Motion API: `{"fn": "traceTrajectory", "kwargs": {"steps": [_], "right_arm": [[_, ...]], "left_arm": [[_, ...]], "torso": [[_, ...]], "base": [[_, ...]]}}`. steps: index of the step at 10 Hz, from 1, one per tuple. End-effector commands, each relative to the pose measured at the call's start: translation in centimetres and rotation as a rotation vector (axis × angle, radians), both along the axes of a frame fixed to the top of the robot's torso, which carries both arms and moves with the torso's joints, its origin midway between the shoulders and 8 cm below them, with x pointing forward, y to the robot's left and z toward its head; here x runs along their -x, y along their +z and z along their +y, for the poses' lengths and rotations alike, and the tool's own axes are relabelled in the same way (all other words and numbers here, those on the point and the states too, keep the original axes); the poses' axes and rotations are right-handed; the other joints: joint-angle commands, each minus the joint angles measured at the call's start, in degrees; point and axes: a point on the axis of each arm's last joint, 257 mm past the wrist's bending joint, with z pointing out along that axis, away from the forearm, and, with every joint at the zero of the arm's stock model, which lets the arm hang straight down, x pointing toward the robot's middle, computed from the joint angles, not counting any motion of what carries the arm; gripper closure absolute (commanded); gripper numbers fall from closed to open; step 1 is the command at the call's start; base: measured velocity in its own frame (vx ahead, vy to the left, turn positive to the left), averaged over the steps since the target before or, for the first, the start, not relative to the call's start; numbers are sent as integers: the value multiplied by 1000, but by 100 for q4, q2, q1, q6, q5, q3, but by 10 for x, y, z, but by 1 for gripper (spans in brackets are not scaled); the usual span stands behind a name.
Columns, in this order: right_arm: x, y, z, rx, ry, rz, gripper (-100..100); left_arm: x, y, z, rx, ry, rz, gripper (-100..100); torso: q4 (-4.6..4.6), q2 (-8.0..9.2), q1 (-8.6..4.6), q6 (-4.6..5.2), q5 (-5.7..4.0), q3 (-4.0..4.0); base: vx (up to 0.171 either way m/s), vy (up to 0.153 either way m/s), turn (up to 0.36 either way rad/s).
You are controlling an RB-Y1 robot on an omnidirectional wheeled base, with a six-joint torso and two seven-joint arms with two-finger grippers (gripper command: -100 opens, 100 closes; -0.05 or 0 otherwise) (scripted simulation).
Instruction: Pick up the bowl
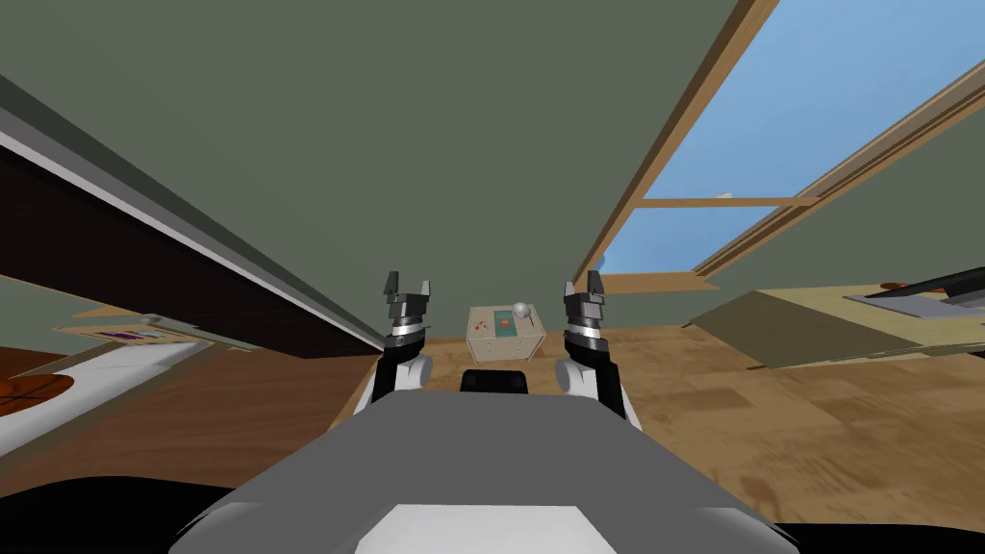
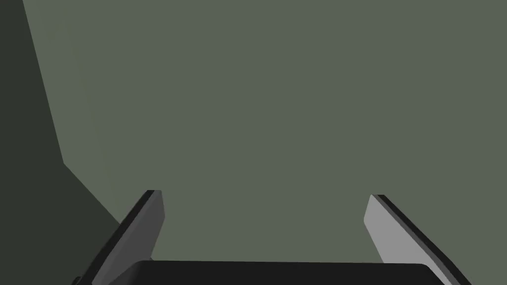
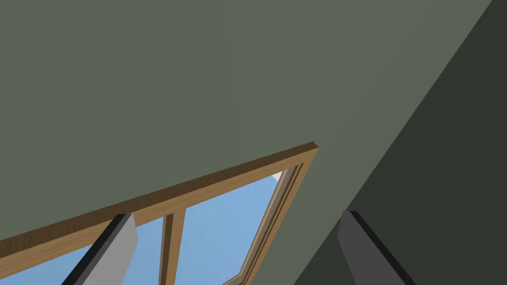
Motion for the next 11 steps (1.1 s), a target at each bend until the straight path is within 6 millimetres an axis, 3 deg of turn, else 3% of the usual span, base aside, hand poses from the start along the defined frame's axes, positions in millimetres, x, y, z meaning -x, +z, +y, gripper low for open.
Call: {"fn": "traceTrajectory", "kwargs": {"steps": [1, 4, 5, 8, 9, 11], "right_arm": [[-2, -6, 4, 35, 16, 19, -100], [-11, -33, 10, 116, 48, 89, -100], [-11, -33, 11, 124, 52, 91, -100], [-21, -77, 15, 229, 84, 199, -100], [-21, -81, 15, 232, 85, 207, -100], [-27, -116, 15, 313, 104, 289, -100]], "left_arm": [[0, 0, 0, 0, 0, 0, 0], [0, 0, 0, 0, 0, 0, 0], [0, 0, 0, 0, 0, 0, 0], [0, 0, 0, 0, 0, 0, 0], [0, 0, 0, 0, 0, 0, 0], [0, 0, 0, 0, 0, 0, 0]], "torso": [[0, 0, 0, 0, 0, 0], [2, 12, 1, -1, 0, 7], [4, 19, -1, 0, 0, 10], [4, 21, 1, -1, 0, 12], [6, 28, 3, -1, 0, 16], [4, 18, 5, -1, 1, 10]], "base": [[-7, 3, 30], [-38, 7, 52], [-41, 2, 21], [-58, 13, 83], [-53, 17, 36], [-51, 24, 112]]}}
